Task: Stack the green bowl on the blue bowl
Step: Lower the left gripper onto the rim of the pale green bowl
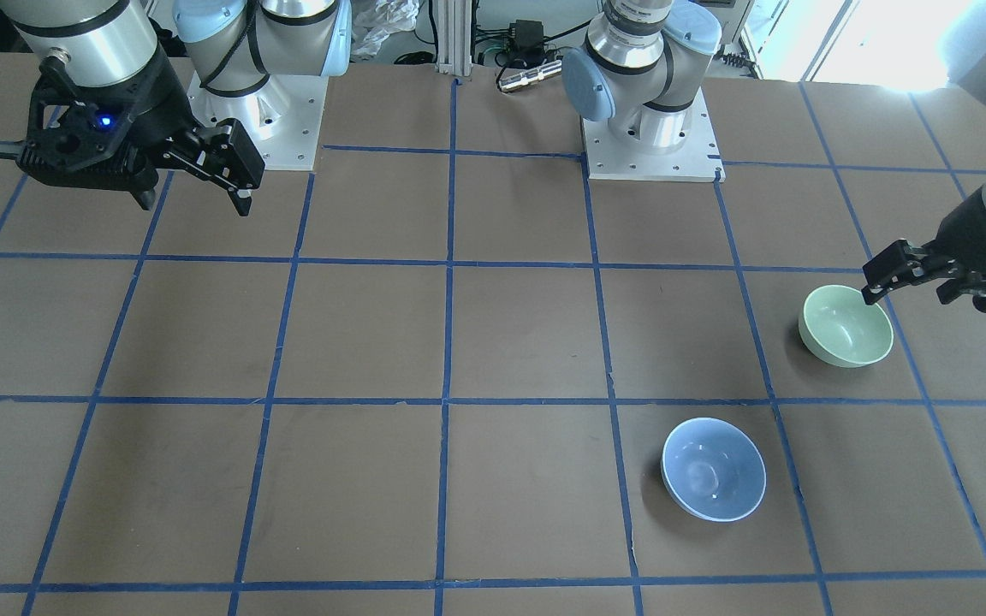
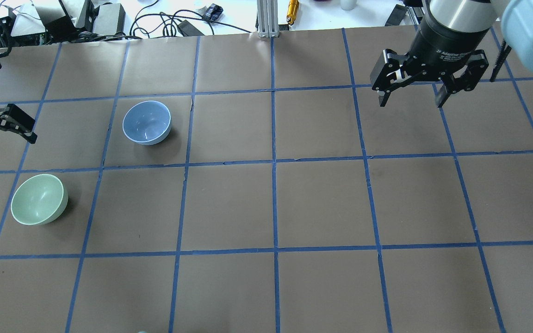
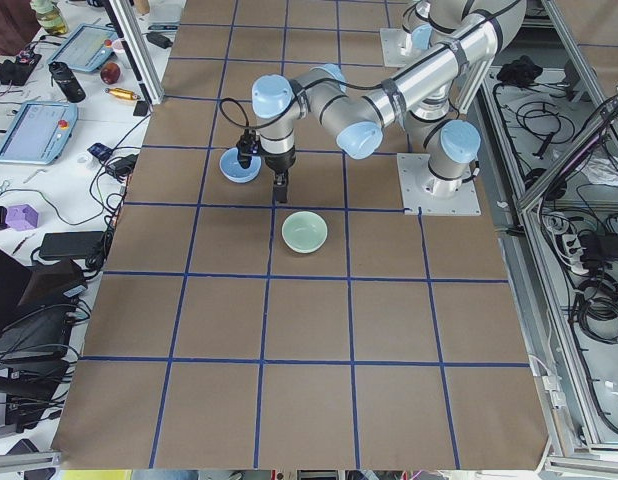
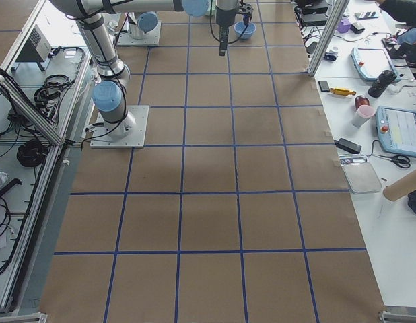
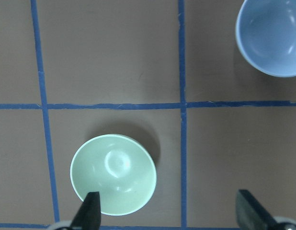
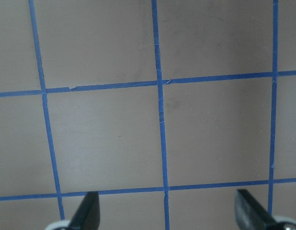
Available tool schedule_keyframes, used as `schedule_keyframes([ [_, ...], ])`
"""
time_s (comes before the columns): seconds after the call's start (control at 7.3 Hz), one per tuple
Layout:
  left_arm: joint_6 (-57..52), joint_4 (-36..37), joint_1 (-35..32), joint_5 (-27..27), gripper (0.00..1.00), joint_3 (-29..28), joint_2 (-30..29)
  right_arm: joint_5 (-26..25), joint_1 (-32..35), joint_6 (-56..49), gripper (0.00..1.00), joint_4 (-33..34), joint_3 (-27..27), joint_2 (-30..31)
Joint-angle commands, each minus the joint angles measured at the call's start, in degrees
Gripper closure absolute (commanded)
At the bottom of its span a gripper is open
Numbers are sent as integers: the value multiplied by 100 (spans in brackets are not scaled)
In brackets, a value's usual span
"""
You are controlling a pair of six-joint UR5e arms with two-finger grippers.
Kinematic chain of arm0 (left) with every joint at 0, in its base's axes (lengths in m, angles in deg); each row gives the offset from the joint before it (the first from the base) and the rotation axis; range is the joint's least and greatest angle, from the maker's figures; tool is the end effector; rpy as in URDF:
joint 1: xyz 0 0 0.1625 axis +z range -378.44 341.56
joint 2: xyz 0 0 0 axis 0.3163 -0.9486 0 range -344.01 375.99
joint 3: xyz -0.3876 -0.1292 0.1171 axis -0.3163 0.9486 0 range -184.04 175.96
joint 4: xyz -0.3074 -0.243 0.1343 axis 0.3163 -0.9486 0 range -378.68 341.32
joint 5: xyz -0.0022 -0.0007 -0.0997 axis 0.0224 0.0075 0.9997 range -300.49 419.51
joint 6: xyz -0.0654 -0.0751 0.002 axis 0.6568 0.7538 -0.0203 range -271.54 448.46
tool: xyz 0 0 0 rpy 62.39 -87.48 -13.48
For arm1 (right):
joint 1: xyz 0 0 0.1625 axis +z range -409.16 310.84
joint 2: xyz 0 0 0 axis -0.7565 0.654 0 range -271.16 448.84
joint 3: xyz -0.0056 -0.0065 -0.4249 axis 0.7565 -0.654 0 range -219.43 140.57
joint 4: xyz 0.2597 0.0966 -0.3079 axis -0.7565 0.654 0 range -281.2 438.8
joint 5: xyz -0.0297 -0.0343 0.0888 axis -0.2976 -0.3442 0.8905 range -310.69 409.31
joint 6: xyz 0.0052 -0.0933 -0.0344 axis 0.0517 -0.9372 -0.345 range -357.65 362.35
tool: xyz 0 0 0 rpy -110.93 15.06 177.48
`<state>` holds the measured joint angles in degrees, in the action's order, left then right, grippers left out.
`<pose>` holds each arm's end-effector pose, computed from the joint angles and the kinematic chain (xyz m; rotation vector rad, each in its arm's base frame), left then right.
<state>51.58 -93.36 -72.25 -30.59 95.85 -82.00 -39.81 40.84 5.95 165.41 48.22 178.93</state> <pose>0.2041 -0.5043 0.3591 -0.0186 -3.1158 -0.0576 0.1348 -0.4892 0.5030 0.0984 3.1251 0.0265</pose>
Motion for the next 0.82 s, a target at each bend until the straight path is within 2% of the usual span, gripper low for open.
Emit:
schedule_keyframes([
  [0.0,-1054,705,991,440,0,696,-254,0,0,0,0,-4,-3,0],
  [0.14,-1424,874,1160,528,0,847,-385,0,0,0,0,5,-3,0],
  [0.27,-1836,1354,1214,468,0,909,-578,0,0,0,0,-4,-3,0],
  [0.55,-1919,1752,1241,311,3,1233,-834,0,0,0,0,-4,6,0],
  [0.68,-1919,2477,1241,92,3,1592,-844,0,0,0,0,-4,-3,0],
])
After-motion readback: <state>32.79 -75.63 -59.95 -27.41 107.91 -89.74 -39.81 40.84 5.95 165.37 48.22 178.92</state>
